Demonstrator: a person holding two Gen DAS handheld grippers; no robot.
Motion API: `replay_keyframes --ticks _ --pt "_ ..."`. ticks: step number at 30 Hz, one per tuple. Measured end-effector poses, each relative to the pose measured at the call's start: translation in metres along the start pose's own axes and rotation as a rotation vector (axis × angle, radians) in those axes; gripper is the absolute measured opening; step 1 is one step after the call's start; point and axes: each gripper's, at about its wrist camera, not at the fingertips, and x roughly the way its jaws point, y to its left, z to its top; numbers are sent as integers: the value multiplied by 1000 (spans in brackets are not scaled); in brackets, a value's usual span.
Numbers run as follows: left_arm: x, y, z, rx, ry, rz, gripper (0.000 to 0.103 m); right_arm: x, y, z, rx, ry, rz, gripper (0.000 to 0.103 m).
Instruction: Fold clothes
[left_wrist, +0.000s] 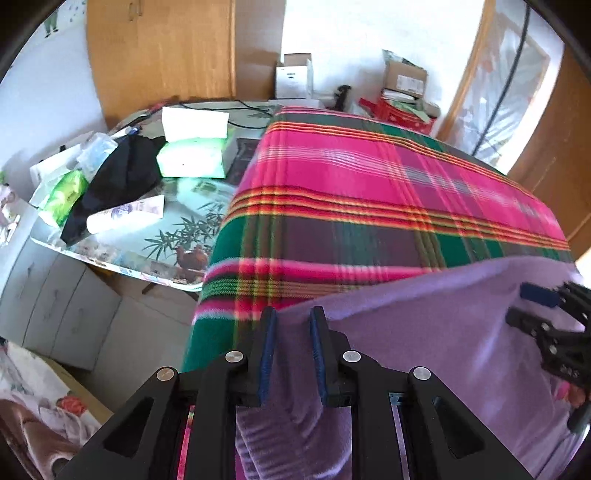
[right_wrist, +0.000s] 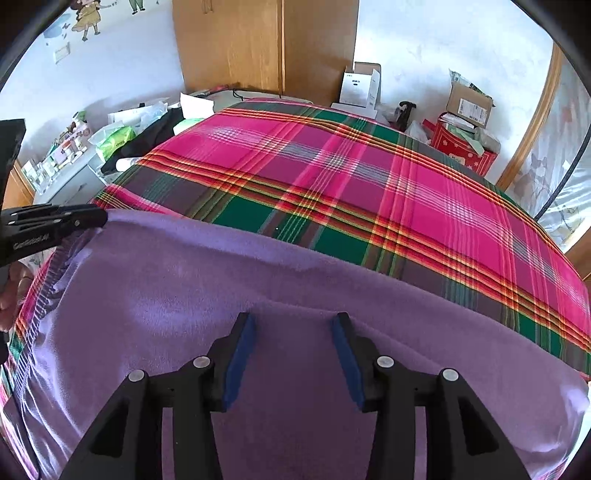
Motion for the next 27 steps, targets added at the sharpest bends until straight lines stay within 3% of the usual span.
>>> replay_keyframes --ticks 9,12,20,22,27 --pt "-6 3 1 35 -22 125 25 -17 -14 -1 30 -49 12 45" --pt "-11 7 -2 54 -21 73 24 -20 -21 1 21 -73 -15 45" --pt "-26 -7 -9 245 -41 -43 25 -12 -50 8 29 -80 -55 45" --pt "-29 -14 -10 284 -50 -59 30 -7 -53 9 21 -72 -57 46" --pt "-18 -21 -10 359 -15 -14 34 5 -53 12 -29 -54 -37 50"
